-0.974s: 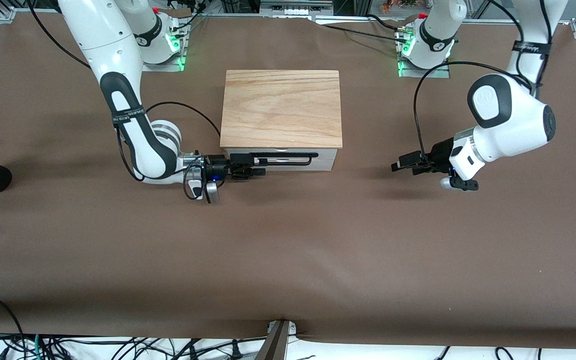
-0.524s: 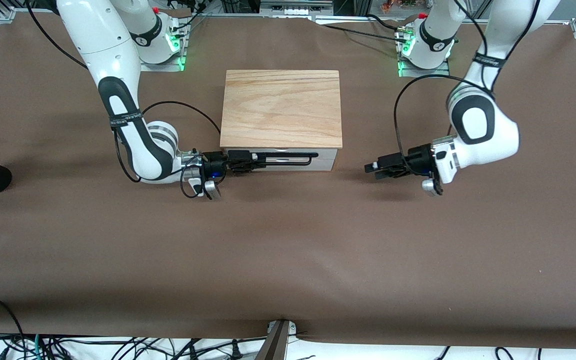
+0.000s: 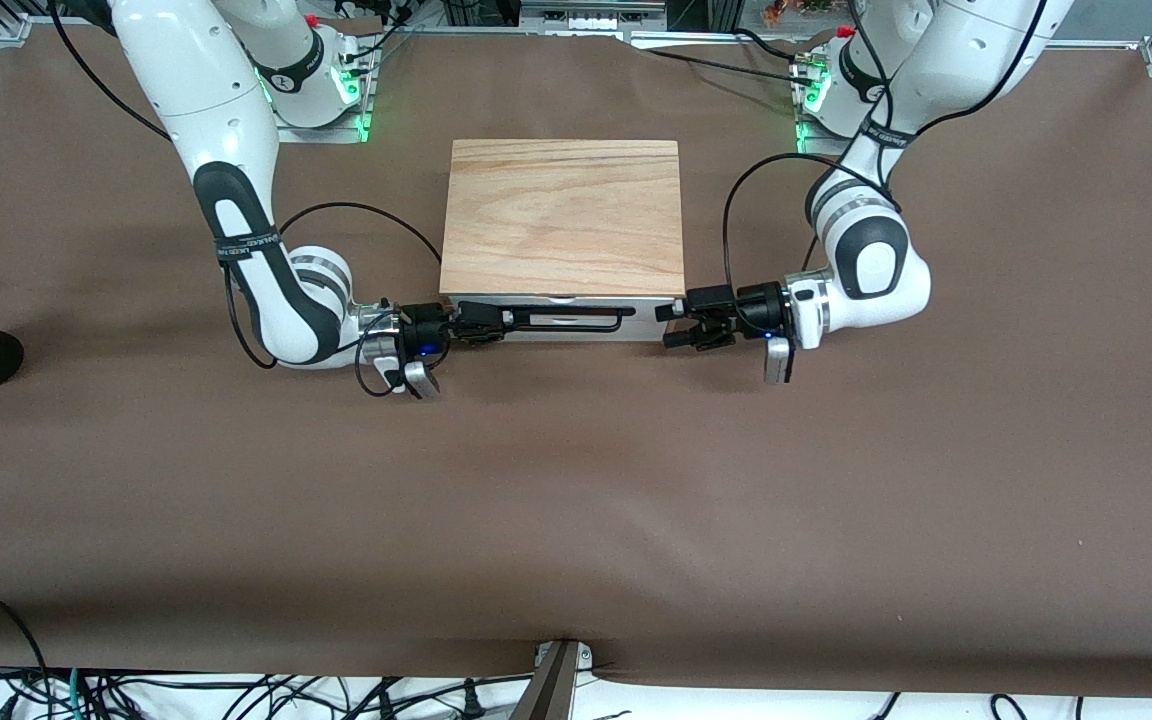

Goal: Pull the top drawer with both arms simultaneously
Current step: 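Close the right gripper on the handle while the left gripper grasps it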

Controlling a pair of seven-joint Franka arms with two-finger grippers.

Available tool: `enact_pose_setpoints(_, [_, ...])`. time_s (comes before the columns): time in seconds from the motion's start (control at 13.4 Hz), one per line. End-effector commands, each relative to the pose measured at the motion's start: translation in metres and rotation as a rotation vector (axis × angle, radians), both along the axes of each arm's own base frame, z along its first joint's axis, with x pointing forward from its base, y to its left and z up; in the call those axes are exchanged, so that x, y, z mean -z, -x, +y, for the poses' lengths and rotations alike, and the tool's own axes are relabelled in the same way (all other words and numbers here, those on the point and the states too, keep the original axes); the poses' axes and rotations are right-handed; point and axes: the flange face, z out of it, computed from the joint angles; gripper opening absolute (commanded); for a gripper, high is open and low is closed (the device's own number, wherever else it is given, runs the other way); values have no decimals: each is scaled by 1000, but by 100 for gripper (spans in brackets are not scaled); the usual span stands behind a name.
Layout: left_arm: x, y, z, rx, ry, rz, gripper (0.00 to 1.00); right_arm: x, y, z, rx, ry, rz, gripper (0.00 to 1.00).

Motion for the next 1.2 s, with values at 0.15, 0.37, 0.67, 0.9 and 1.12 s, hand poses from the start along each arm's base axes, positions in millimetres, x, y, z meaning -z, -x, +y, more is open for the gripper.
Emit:
enact_pose_setpoints(0.15, [26,6,-21,2,61,-49,93,-17,-5,-8,1,-45,14,4])
enact_pose_setpoints(0.37, [14,-11,-24,-16,82,-8,82,-17,-5,-8,-1,-49,4,3])
enact_pose_setpoints(0.67, [30,-11,-44,-32,104,52,80,-19,-7,-12,3,-57,-1,1])
enact_pose_setpoints(0.9, [40,-4,-53,-32,108,82,73,-19,-8,-13,5,-57,-3,1])
enact_pose_setpoints(1.12, [44,1,-54,-28,103,98,59,-19,-8,-13,4,-57,-3,1])
